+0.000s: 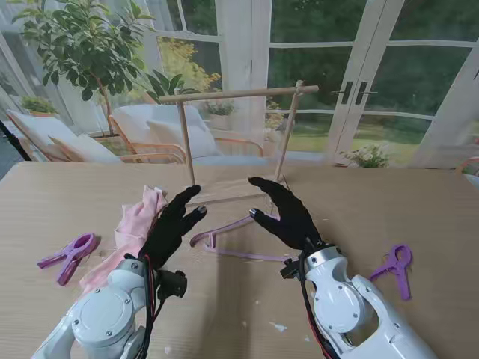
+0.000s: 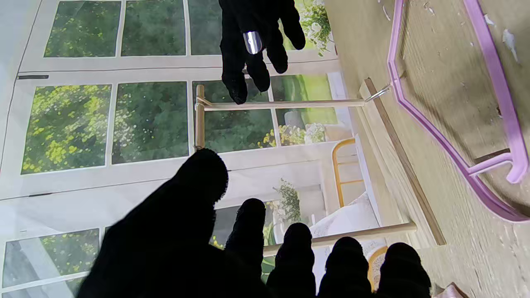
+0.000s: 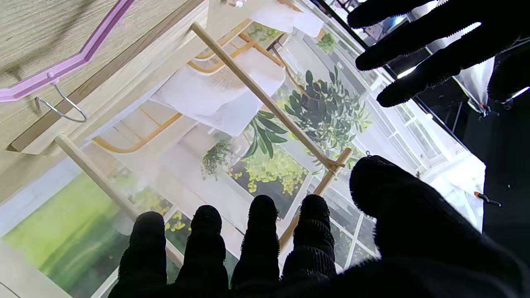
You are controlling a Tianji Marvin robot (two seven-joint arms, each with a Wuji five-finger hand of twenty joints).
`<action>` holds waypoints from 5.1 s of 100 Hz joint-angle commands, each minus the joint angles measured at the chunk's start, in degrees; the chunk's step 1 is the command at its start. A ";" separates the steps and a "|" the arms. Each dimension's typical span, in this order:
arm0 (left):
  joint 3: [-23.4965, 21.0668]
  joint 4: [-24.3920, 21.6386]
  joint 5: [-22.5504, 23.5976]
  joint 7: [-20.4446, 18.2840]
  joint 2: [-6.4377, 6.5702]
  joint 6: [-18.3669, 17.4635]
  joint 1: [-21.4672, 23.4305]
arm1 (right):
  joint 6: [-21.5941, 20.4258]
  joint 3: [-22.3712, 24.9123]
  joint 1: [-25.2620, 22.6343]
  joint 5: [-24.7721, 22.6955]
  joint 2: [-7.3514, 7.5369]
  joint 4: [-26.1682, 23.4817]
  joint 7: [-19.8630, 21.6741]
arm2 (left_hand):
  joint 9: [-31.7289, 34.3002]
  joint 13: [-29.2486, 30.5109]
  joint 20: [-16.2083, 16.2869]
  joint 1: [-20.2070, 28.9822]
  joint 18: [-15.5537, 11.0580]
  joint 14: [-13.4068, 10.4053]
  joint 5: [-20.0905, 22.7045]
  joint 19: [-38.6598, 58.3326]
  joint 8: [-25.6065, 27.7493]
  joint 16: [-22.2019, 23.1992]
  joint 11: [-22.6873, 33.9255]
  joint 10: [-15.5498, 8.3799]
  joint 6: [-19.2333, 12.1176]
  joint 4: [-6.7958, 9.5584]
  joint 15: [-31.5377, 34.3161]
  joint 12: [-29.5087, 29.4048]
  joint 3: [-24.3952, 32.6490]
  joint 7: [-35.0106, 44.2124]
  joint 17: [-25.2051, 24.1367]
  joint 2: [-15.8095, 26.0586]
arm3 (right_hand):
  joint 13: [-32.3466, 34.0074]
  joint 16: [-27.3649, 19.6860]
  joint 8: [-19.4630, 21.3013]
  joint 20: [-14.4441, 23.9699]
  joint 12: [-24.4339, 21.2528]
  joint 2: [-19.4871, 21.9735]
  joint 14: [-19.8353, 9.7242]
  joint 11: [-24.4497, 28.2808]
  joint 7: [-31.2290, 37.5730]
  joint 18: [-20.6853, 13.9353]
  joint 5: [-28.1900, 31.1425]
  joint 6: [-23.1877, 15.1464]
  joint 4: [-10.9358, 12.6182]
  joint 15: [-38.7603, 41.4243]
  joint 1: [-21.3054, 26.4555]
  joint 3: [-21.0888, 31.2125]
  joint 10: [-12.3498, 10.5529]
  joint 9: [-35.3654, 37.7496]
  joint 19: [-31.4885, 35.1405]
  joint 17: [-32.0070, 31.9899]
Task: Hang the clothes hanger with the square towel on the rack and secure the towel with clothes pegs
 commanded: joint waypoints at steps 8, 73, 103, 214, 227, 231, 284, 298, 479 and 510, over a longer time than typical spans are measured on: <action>-0.51 -0.77 0.29 -0.48 -0.15 -0.16 0.84 | -0.10 -0.15 -0.13 0.43 -0.41 -0.16 0.68 | -0.34 -0.84 0.75 0.58 -1.37 -1.52 0.53 -0.60 -0.10 0.52 0.93 -1.40 -0.44 0.92 -0.45 0.92 0.77 0.80 0.07 -0.59 | -0.64 0.17 0.67 22.48 0.06 0.98 -1.86 0.05 -0.61 -0.16 0.04 0.09 -0.97 -0.17 -0.66 -1.17 -0.70 0.15 -0.78 0.19; -1.01 -1.02 0.14 -0.24 -0.25 0.55 1.05 | -0.04 -0.48 0.07 -0.49 -0.19 -0.21 1.19 | -0.20 -0.84 0.72 0.66 -1.34 -1.46 0.66 -0.71 -0.13 0.71 1.42 -1.02 -0.23 0.87 -0.42 1.18 1.03 0.89 0.10 -0.69 | -0.23 0.27 0.98 22.81 0.16 -0.09 -1.84 0.17 -0.26 0.06 0.37 0.73 0.79 -0.06 1.29 0.94 -0.49 0.73 -0.60 0.66; -1.16 -1.14 0.11 -0.36 -0.19 0.22 1.19 | 1.43 -0.78 -0.78 -3.62 -0.03 -1.41 0.18 | -0.04 -0.81 0.65 0.85 -1.13 -1.27 2.02 -0.79 0.17 0.82 1.78 -0.99 0.92 0.83 -0.35 1.42 1.11 1.58 0.09 -0.63 | 1.41 0.39 0.75 22.88 0.64 -4.54 -1.52 1.13 0.49 0.91 1.93 1.48 11.48 1.21 -0.91 21.16 -0.02 2.37 -0.01 2.32; -0.69 -0.33 -0.03 -0.41 -0.39 2.37 -0.02 | 22.95 -7.98 19.31 -10.90 0.32 23.02 5.17 | 0.04 -0.79 0.80 1.65 -1.23 -1.60 2.94 -0.61 3.16 0.49 2.14 -1.25 2.68 0.73 -0.39 2.88 1.28 3.72 0.12 -0.85 | 13.74 11.56 8.75 22.28 9.34 -4.12 3.23 17.76 20.15 4.60 6.70 12.84 0.55 19.93 -1.09 4.08 8.04 10.14 24.40 10.07; -0.73 -0.37 -0.05 -0.47 -0.37 2.47 0.01 | 24.61 -11.19 22.37 -10.22 0.12 27.22 6.18 | 0.11 -0.79 0.91 1.66 -1.23 -1.59 2.83 -0.53 3.14 0.59 2.32 -1.20 2.81 0.71 -0.36 2.98 1.23 3.67 0.10 -0.85 | 13.95 12.04 8.33 21.72 9.75 -4.76 3.52 19.02 21.48 4.28 6.63 13.28 -0.44 21.27 -2.42 5.11 8.44 10.03 25.86 10.54; -0.74 -0.37 -0.06 -0.50 -0.37 2.50 0.01 | 24.98 -11.93 22.95 -9.89 0.09 28.02 6.70 | 0.15 -0.79 0.95 1.71 -1.22 -1.63 2.81 -0.50 3.13 0.62 2.39 -1.22 2.88 0.71 -0.36 3.01 1.25 3.66 0.10 -0.82 | 13.69 12.40 8.30 21.52 10.08 -5.05 3.66 19.67 22.08 4.10 6.77 13.34 -0.79 22.04 -2.73 5.23 8.50 9.79 26.30 10.43; -0.78 -0.31 -0.02 -0.75 -0.32 2.77 0.05 | 26.80 -18.31 25.71 -11.50 1.11 30.82 12.11 | 0.20 -0.79 1.23 1.95 -1.28 -1.70 2.56 -0.39 3.06 0.74 2.72 -1.11 3.15 0.70 -0.41 3.15 1.14 3.64 0.04 -0.81 | 13.34 15.17 17.95 21.22 14.11 -15.03 3.62 25.78 36.22 2.69 7.48 13.18 -3.75 27.74 -3.92 12.65 8.17 7.74 29.74 10.87; -0.77 -0.27 0.06 -0.65 -0.35 2.93 -0.01 | 26.95 -20.06 26.39 -12.95 0.56 32.71 8.98 | 0.16 -0.80 1.28 2.07 -1.25 -1.69 2.44 -0.39 3.03 0.71 2.72 -1.08 3.24 0.68 -0.43 3.17 1.13 3.65 0.04 -0.76 | 16.00 17.13 24.55 22.08 17.65 -19.11 3.93 30.14 47.47 2.20 9.21 11.61 -4.91 32.59 -3.87 19.42 7.38 10.43 33.69 12.68; -1.50 -0.25 -0.49 -0.40 -0.46 3.02 -0.03 | 27.59 -5.34 13.33 4.11 -1.91 10.72 5.47 | 0.43 -0.74 1.32 2.35 -1.36 -1.76 1.89 -0.51 2.85 0.91 3.22 -0.67 3.61 0.68 -0.34 3.35 0.73 3.84 0.07 -0.62 | 41.96 14.76 18.65 17.58 8.12 -18.70 10.64 20.65 59.96 7.60 19.44 4.52 -6.70 33.63 13.24 27.58 12.92 39.23 50.09 29.96; -1.46 -0.19 -0.45 -0.30 -0.50 3.14 -0.13 | 26.44 -3.09 11.24 13.67 -3.62 8.68 2.89 | 0.44 -0.76 1.35 2.34 -1.39 -1.67 1.79 -0.49 2.81 0.94 3.32 -0.66 3.64 0.67 -0.36 3.25 0.70 3.84 0.07 -0.61 | 40.37 24.04 20.07 24.43 15.65 -15.52 10.81 36.74 57.84 3.54 17.83 0.78 -7.31 54.31 13.87 22.53 12.13 35.58 67.98 36.34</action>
